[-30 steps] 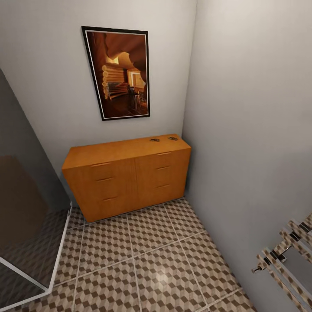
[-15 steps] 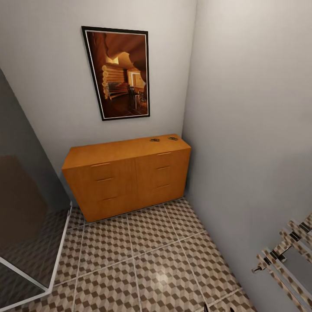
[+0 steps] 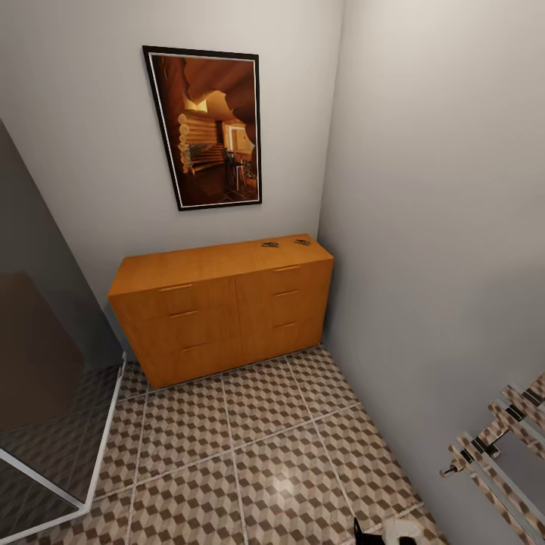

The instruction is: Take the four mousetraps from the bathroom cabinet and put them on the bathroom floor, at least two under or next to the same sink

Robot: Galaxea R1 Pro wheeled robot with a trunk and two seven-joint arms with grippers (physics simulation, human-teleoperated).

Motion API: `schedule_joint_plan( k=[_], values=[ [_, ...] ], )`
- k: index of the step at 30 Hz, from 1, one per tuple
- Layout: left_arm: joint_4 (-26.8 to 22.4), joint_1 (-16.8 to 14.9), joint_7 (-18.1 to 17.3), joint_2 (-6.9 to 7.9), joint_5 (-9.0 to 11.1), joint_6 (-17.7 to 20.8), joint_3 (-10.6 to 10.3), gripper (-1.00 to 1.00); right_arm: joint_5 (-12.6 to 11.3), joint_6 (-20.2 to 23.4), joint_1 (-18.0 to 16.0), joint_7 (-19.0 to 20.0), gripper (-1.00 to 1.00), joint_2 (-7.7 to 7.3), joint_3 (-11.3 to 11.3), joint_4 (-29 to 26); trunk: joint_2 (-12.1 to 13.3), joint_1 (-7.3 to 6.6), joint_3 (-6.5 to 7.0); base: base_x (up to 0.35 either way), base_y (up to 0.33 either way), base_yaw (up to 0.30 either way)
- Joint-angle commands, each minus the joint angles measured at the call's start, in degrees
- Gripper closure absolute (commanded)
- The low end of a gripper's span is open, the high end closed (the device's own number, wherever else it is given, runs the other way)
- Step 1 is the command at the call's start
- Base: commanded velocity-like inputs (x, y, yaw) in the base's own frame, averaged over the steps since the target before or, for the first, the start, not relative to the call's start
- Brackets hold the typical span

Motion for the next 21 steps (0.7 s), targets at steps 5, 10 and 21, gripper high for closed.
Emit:
schedule_joint_plan(
  k=[5, 10, 21],
  values=[
    [0.2, -0.1, 0.0, -0.04, 0.5, -0.4, -0.5, -1.00, 1.6, 6.3, -0.1, -0.3, -1.00, -0.06, 0.4, -19.2, -0.1, 0.03, -0.11, 0.000, 0.000, 0.000],
    [0.2, -0.1, 0.0, 0.02, 0.5, -0.4, -0.5, -1.00, 3.5, 15.7, -0.1, -0.9, -1.00, -0.07, 0.3, -27.9, -0.1, 0.03, -0.11, 0.000, 0.000, 0.000],
    [0.3, -0.1, 0.0, 0.05, 0.5, -0.3, -0.5, -1.00, 7.2, 30.8, -0.1, -5.3, -1.00, -0.04, 0.3, -45.5, -0.1, 0.03, -0.11, 0.000, 0.000, 0.000]
  ],
)
